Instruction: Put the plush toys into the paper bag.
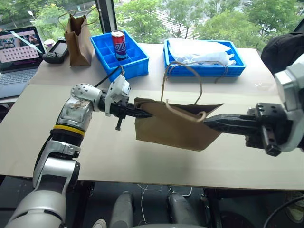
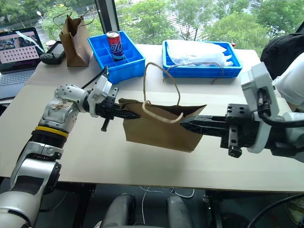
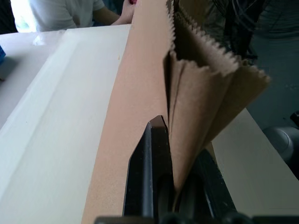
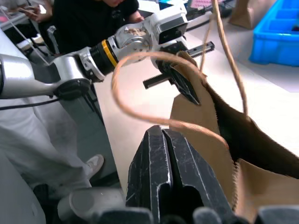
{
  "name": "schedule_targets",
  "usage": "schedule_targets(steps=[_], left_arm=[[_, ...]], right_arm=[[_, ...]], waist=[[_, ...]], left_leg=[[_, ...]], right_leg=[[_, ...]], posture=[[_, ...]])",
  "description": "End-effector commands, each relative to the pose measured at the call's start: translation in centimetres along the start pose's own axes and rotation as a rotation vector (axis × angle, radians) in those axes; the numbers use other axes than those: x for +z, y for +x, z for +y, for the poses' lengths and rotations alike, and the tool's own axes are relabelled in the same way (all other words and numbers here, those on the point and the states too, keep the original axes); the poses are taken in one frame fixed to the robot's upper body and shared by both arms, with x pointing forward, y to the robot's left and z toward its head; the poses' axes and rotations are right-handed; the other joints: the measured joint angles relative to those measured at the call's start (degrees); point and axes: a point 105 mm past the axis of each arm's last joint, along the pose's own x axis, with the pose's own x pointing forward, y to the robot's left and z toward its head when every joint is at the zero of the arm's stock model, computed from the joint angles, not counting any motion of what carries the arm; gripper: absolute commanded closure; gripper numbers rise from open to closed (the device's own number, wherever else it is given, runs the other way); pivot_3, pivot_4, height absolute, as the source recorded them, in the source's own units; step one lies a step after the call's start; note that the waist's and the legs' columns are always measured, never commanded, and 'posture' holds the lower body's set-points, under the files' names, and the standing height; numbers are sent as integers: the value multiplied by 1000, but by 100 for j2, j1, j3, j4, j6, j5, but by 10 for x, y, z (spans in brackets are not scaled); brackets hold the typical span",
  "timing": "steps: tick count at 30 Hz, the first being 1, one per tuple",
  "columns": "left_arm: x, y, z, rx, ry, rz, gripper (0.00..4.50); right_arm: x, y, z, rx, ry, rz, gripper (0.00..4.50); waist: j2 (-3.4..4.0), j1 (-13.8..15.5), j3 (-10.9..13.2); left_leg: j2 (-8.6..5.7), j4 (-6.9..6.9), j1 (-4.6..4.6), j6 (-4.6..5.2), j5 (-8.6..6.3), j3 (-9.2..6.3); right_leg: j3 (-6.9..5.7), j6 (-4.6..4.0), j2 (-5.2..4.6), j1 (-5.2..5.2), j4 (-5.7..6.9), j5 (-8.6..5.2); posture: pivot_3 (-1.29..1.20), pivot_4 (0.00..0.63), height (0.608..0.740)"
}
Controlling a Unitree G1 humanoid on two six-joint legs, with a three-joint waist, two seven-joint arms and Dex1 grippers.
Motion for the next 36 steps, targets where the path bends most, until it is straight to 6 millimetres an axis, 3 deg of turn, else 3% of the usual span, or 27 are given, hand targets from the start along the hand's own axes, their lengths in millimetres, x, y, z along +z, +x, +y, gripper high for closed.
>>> schedule_targets(steps=[1,12,15,21,25,29,32,36], left_arm=[[2,-1,11,11,34,10,4434],[-17,-6,11,63,-34,33,4434],[-10,-10,11,72,-94,-24,3706],[13,-29,2,70,-95,-70,1633],[40,-74,2,196,-81,-96,144],[52,-112,1,353,-86,-124,9],[50,-133,-4,455,-118,-124,9],[2,-150,-30,593,-295,15,9]], right_arm=[[11,-11,1,-59,-43,-28,4500],[7,-17,-20,-172,-64,-19,4500],[5,-21,-33,-208,-72,-17,4500],[0,-24,-44,-205,-80,-5,4500],[-7,-31,-59,-242,-77,3,4500],[-23,-38,-74,-290,-67,50,4500],[-37,-40,-83,-319,-71,94,4500],[-63,-45,-98,-415,-61,130,4500]], waist=[[-1,10,0],[-1,27,0],[-1,21,0],[0,9,0],[0,-2,0],[0,7,0],[1,21,0],[3,1,-2]], left_leg=[[0,0,-2,0,0,0],[0,5,-16,0,0,-4],[0,5,-16,0,0,-4],[1,5,-16,0,0,-4],[2,5,-15,0,0,-4],[3,4,-9,0,0,-4],[2,5,-8,0,0,-3],[4,2,-5,0,0,-1]], right_leg=[[-1,0,0,-1,0,0],[-3,2,0,-8,-2,0],[-3,2,0,-9,-1,0],[-3,2,1,-12,1,0],[-3,2,1,-12,2,-1],[-4,3,1,-8,2,-1],[-4,3,0,-6,2,-1],[-3,3,0,-8,3,-2]], posture=[[0,150,710],[0,150,710],[0,150,710],[0,150,710],[0,150,710],[0,150,710],[0,150,710],[0,150,710]])
